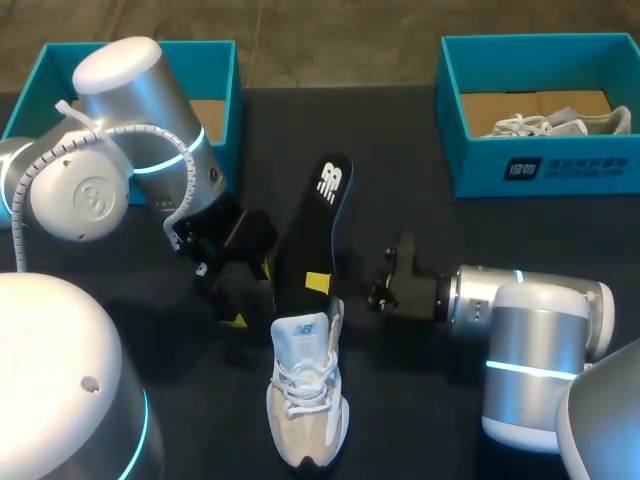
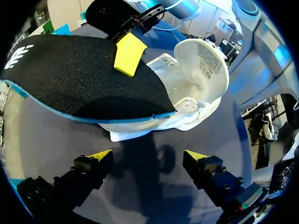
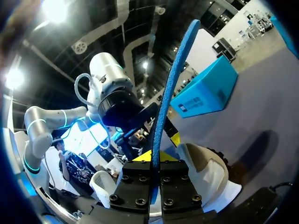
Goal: Take the shoe out of the shoebox, open the shoe tongue, remove and reinsert the insole, then place the shoe into the shoebox
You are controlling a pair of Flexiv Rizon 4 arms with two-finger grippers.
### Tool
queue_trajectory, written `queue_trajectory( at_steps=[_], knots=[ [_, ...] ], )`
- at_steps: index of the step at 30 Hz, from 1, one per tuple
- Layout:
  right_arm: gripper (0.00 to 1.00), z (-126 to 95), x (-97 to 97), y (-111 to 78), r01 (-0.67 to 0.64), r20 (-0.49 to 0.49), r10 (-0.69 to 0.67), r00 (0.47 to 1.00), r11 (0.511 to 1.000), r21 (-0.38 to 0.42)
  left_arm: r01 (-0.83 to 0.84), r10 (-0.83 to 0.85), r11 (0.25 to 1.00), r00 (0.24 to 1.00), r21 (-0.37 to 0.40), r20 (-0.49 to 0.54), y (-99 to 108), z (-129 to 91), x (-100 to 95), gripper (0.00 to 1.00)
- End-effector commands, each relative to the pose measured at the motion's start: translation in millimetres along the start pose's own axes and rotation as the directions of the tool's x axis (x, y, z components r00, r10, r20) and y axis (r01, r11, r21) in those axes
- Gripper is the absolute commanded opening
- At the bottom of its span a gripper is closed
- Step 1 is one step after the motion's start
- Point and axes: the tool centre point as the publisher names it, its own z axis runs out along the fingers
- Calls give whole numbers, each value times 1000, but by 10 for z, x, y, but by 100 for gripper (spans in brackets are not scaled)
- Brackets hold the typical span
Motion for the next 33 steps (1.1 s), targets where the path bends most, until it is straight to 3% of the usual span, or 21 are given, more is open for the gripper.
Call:
queue_trajectory(
  at_steps=[1,13,25,33],
  knots=[
    [0,-25,41,-40,0,7,0,1000,1000,-8,1,-1,1000,1000,-1,3,-1,8,11,100],
    [0,-4,148,121,42,-3,-42,999,999,-9,1,-1,1000,1000,-1,3,-1,8,11,100],
    [0,-21,41,248,38,8,-38,999,999,4,1,-1,1000,1000,-1,3,-1,8,11,100],
    [0,-69,-7,236,47,7,-47,999,999,4,1,-1,1000,1000,-1,3,-1,8,11,100]
  ],
)
